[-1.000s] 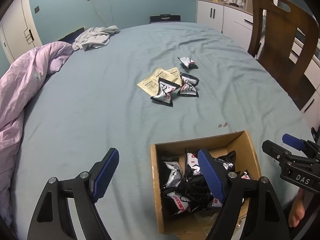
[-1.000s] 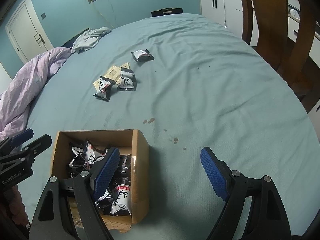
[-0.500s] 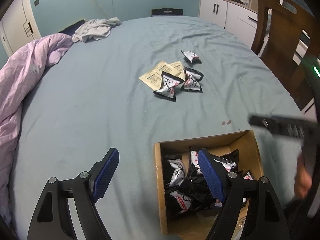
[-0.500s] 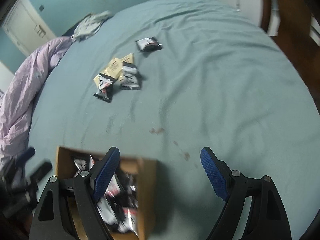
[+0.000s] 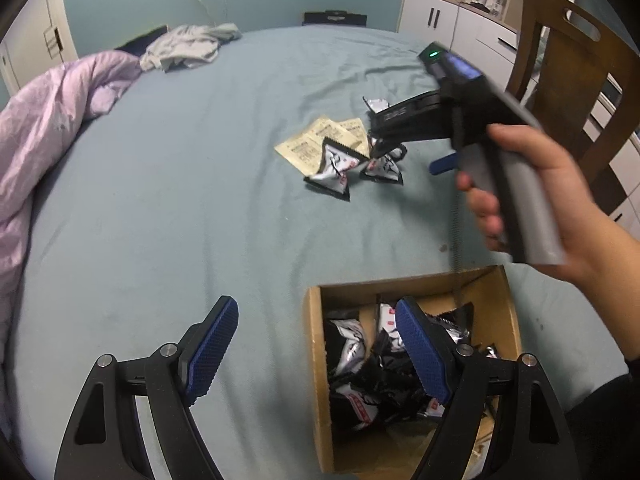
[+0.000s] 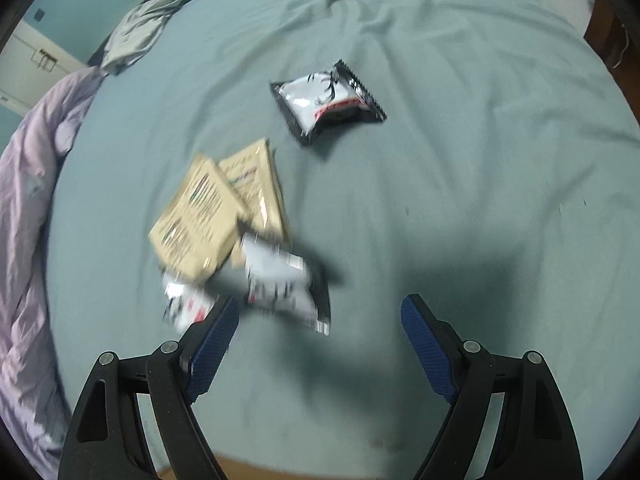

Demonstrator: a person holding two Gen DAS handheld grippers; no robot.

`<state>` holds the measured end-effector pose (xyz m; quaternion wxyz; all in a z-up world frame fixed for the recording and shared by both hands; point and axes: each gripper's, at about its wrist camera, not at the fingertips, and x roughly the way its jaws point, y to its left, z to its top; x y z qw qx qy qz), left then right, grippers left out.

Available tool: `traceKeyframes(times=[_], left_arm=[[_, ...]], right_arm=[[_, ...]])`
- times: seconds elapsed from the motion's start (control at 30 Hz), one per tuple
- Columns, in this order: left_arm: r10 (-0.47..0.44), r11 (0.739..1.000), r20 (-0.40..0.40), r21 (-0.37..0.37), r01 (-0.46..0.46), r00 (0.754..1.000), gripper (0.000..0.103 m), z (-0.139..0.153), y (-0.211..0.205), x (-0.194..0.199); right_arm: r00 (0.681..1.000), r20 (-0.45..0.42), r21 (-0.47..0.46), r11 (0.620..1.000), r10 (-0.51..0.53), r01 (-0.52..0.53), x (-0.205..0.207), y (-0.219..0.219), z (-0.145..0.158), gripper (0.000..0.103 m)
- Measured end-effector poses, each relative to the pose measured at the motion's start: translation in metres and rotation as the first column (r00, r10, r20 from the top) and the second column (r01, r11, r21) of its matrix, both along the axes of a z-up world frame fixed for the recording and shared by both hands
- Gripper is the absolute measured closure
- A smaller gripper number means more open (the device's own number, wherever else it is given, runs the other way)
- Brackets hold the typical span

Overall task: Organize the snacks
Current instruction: 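Grasp a white packet with the right gripper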

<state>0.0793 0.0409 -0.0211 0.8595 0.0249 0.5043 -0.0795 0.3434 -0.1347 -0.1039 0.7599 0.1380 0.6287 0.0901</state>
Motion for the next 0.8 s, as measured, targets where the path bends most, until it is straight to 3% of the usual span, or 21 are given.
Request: traceKeyframes(times=[0.13, 0.2, 0.27, 0.3, 0.4, 0.5, 0.8], left_arm=[[-0.01, 1.0, 0.02, 0.02, 0.01, 1.0, 0.021, 0.002, -0.004, -0.001], [-0.011, 1.0, 0.013, 0.023, 0.01, 1.0, 0.021, -0.001, -0.004, 0.0], [-0.007, 1.0, 0.01, 0.029, 0.006, 1.0, 0.021, -0.003, -0.003, 0.004], [-0.004, 1.0, 0.009, 0.031, 0.004, 1.0, 0.021, -0.004, -0.002, 0.005], [0.006, 0.999, -0.002, 0.032, -0.006, 1.0, 0.021, -0.007, -0.001, 0.007], [0.01, 0.999, -0.006, 0.033, -0.01, 1.0, 0.021, -0.008, 0.001, 0.005], [-0.014, 0.996, 0.053, 0.085, 0.009, 0.999, 0.021, 0.005, -0.004, -0.004]], right_arm=[[1.0, 0.007, -0.069, 0.997, -0.029, 0.03, 0.01, 0.01, -0.017, 0.02], [0.998, 0.055, -0.117, 0.993, -0.026, 0.032, 0.009, 0.014, -0.016, 0.027], [0.997, 0.076, -0.127, 0.992, -0.006, 0.016, 0.005, 0.018, -0.015, 0.067], [0.996, 0.087, -0.139, 0.99, 0.008, 0.005, 0.001, 0.018, -0.013, 0.072], [0.993, 0.104, -0.11, 0.993, 0.051, -0.039, -0.016, 0.018, -0.003, 0.073], [0.984, 0.178, -0.094, 0.996, 0.024, -0.008, -0.042, 0.004, 0.021, 0.073], [0.948, 0.319, 0.007, 1.0, 0.015, -0.018, -0.17, -0.046, 0.106, 0.073]])
